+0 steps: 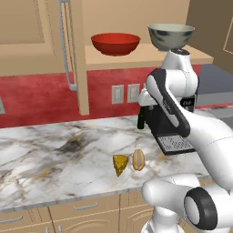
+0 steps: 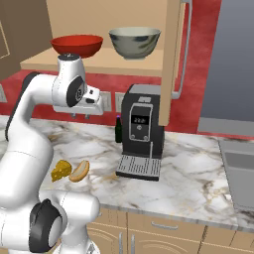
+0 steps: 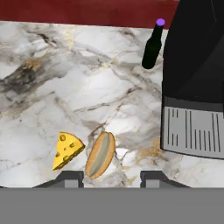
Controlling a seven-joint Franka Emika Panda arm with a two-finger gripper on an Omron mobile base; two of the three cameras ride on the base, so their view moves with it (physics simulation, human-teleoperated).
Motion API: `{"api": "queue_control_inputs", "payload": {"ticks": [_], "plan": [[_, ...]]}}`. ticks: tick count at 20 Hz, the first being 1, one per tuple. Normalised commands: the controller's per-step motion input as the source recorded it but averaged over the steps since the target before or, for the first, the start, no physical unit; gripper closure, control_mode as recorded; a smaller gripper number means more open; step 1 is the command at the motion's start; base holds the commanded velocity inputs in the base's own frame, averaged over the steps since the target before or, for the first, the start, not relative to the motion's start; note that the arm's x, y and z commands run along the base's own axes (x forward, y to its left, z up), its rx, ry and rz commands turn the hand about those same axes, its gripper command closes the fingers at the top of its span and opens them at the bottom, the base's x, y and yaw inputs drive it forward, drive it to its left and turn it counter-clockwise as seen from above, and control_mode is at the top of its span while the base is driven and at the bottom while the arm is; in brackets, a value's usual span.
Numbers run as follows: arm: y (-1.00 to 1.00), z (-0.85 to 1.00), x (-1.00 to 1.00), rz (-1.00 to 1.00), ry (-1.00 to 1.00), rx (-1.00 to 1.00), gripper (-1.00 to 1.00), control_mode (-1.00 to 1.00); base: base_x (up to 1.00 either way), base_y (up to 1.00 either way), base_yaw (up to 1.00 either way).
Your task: Pick both bowls and place them on the counter. Then place the cheese in one bowl and place the hotdog bun in the other bowl.
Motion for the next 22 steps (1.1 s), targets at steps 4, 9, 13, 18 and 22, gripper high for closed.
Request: {"api": "queue_control_inputs", "payload": {"ticks": [4, 9, 13, 18, 22], "plan": [[0.00, 0.00, -0.06, 0.00, -0.01, 0.00, -1.00, -1.00, 0.00, 0.00, 0.00], [0.00, 0.05, -0.16, -0.03, -0.09, 0.04, -1.00, -1.00, 0.00, 0.00, 0.00], [0.00, 0.22, -0.21, -0.13, -0.04, 0.19, -1.00, -1.00, 0.00, 0.00, 0.00], [0.01, 0.37, -0.24, -0.16, -0.01, 0.26, -1.00, -1.00, 0.00, 0.00, 0.00], [0.03, 0.49, -0.18, -0.23, 0.00, 0.22, -1.00, -1.00, 0.00, 0.00, 0.00]]}}
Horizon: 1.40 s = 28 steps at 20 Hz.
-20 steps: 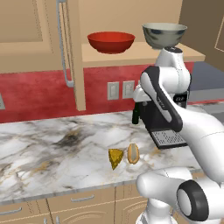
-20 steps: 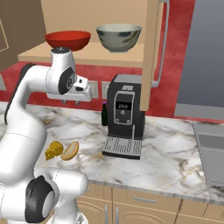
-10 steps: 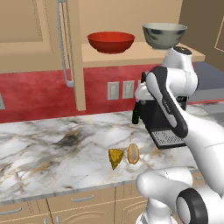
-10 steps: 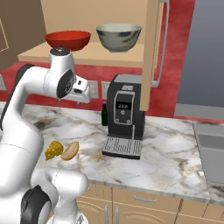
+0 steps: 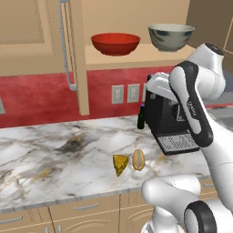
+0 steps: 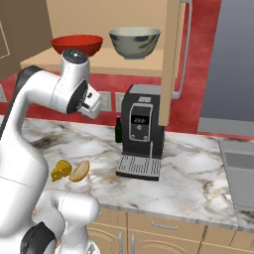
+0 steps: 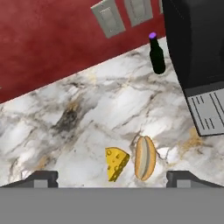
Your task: Pick both bowls and place them on the counter. Then place the cheese in one bowl and place the hotdog bun in the other bowl.
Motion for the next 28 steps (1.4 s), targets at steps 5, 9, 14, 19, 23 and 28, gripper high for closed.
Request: {"api": "queue_control_inputs", "payload": {"ticks": [5, 9, 14, 19, 23, 28], "plan": [[0.02, 0.49, -0.13, -0.26, 0.00, 0.23, -1.00, -1.00, 0.00, 0.00, 0.00], [0.05, 0.47, -0.06, -0.27, 0.00, 0.21, -1.00, -1.00, 0.00, 0.00, 0.00], [0.10, 0.44, 0.01, -0.25, 0.00, 0.19, -1.00, -1.00, 0.00, 0.00, 0.00], [0.13, 0.33, 0.21, -0.18, 0.04, 0.20, -1.00, -1.00, 0.00, 0.00, 0.00], [0.18, 0.30, 0.33, -0.08, 0.00, 0.18, -1.00, -1.00, 0.00, 0.00, 0.00], [0.26, 0.18, 0.59, -0.04, -0.03, 0.04, -1.00, -1.00, 0.00, 0.00, 0.00]]}}
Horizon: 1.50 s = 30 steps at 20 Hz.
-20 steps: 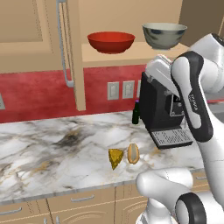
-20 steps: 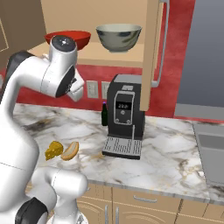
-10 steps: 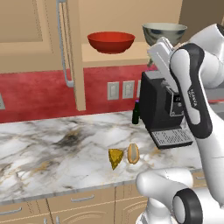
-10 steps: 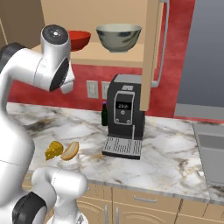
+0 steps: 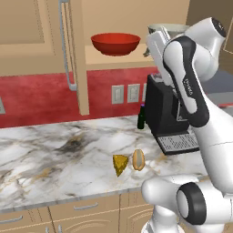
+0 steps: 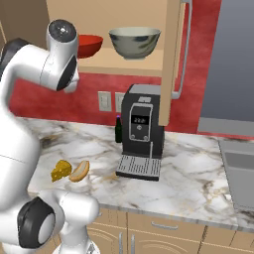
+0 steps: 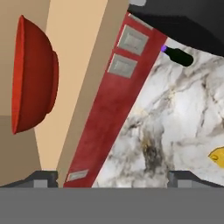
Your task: Pick both bowls and place them on the counter. Then place the cheese in one bowl and place the hotdog bun in the other bowl.
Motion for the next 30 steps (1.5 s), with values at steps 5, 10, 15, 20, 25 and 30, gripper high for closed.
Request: {"api": "queue_control_inputs", "payload": {"ticks": [5, 10, 15, 20, 25, 30], "plan": [[0.25, 0.28, 0.54, -0.03, -0.03, 0.03, -1.00, -1.00, 0.00, 0.00, 0.00], [0.12, 0.31, 0.52, -0.01, 0.00, 0.11, -1.00, -1.00, 0.00, 0.00, 0.00], [0.10, 0.10, 0.53, -0.03, 0.00, 0.05, -1.00, -1.00, 0.00, 0.00, 0.00], [0.13, 0.00, 0.61, -0.05, 0.00, 0.00, -1.00, -1.00, 0.00, 0.00, 0.00], [0.05, 0.03, 0.55, -0.05, 0.01, 0.00, -1.00, -1.00, 0.00, 0.00, 0.00], [0.00, -0.03, 0.27, -0.01, 0.08, 0.00, -1.00, -1.00, 0.00, 0.00, 0.00]]}}
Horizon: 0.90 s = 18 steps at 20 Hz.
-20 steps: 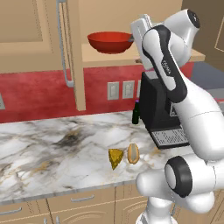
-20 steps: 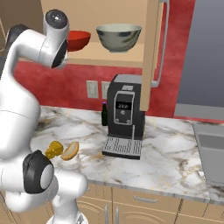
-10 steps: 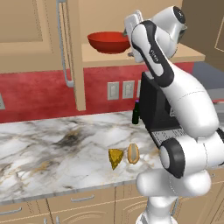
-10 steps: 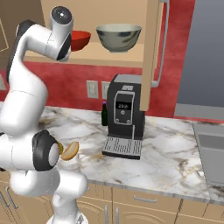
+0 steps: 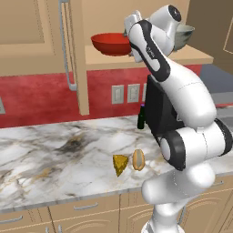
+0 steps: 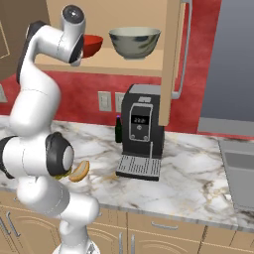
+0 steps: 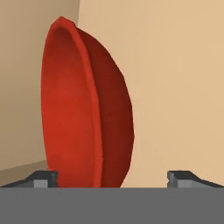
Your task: Pick both bowls and place them on the counter. Then place the cheese in one bowl and place the hotdog bun in the other bowl.
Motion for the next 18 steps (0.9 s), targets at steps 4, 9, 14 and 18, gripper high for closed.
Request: {"api": "queue_control_inputs", "payload": {"ticks": [4, 9, 14, 18], "plan": [[0.02, -0.01, 0.28, 0.00, 0.09, 0.00, -1.00, -1.00, 0.00, 0.00, 0.00], [0.04, -0.08, 0.29, 0.00, 0.08, 0.00, -1.00, -1.00, 0.00, 0.00, 0.00], [0.06, -0.16, 0.20, 0.00, 0.06, 0.00, -1.00, -1.00, 0.00, 0.00, 0.00], [0.02, -0.14, 0.01, 0.00, 0.02, 0.00, 1.00, -1.00, 0.00, 0.00, 0.00]]}}
